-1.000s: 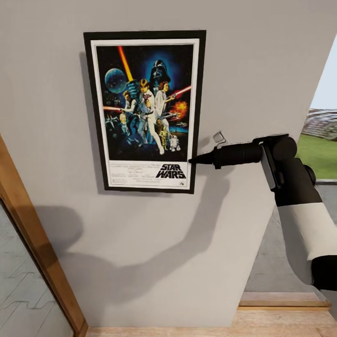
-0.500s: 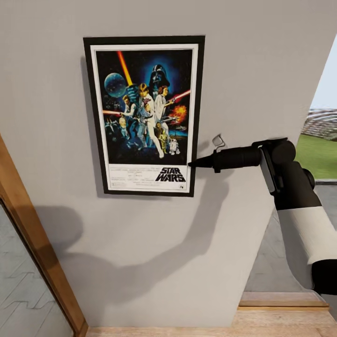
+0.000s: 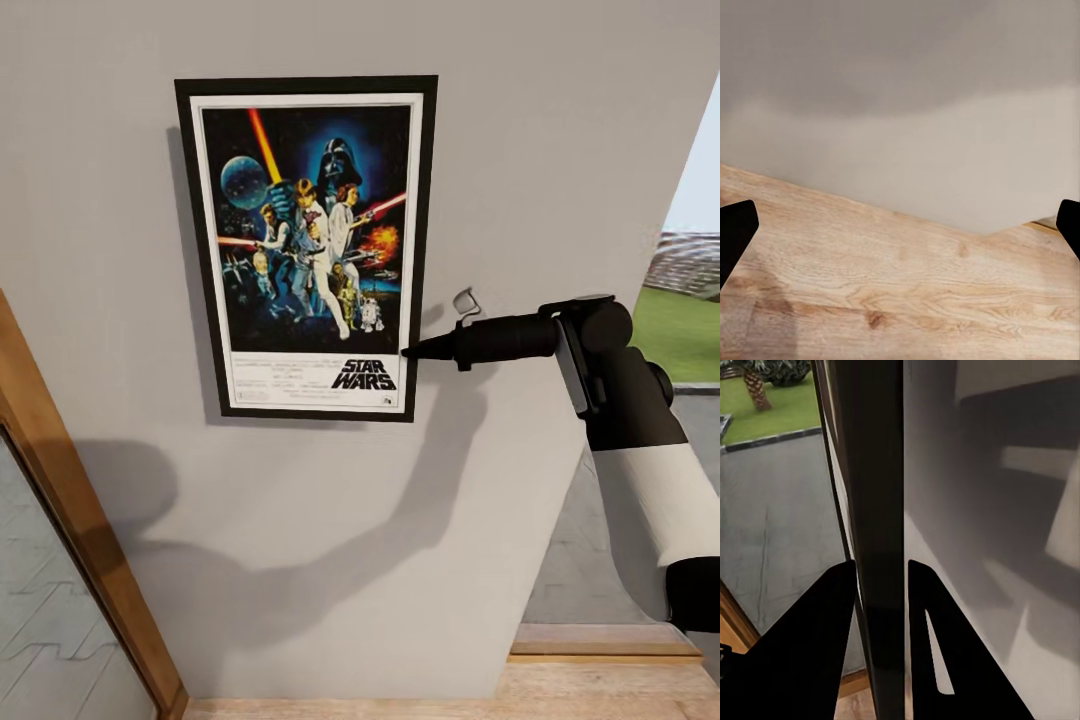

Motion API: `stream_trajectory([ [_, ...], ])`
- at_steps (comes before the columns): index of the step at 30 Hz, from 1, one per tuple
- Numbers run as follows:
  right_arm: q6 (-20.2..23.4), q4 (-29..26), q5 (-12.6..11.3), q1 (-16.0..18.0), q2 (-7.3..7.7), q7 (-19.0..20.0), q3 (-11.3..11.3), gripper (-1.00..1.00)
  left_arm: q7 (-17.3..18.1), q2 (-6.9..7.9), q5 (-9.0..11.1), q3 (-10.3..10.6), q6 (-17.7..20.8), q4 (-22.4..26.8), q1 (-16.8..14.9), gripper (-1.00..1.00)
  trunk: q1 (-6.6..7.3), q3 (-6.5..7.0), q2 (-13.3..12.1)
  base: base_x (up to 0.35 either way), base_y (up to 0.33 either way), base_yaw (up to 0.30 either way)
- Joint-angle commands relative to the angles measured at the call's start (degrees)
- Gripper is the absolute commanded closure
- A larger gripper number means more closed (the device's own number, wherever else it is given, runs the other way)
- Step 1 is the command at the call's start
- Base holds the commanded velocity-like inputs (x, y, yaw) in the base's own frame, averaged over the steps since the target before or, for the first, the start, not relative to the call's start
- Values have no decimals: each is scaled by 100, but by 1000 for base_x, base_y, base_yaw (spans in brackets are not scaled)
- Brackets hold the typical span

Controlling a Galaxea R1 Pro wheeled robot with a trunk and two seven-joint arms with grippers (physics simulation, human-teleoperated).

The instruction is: Pick up the poster from the kitchen countertop and hang it on one of the wall nails in the kitchen.

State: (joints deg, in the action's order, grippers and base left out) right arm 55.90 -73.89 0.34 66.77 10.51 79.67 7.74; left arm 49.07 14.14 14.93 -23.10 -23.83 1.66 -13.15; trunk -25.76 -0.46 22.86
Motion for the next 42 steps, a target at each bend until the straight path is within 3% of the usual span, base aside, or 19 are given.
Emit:
stream_trajectory([
  [1,61,-1,1,4,3,22,3,100,21,1,45,25,-16,-11,-3,-100,-3,-5,6,0,0,0],
  [42,61,-60,1,3,3,22,-1,100,23,6,45,25,-21,-9,-3,-100,-3,-5,6,10,30,0],
])
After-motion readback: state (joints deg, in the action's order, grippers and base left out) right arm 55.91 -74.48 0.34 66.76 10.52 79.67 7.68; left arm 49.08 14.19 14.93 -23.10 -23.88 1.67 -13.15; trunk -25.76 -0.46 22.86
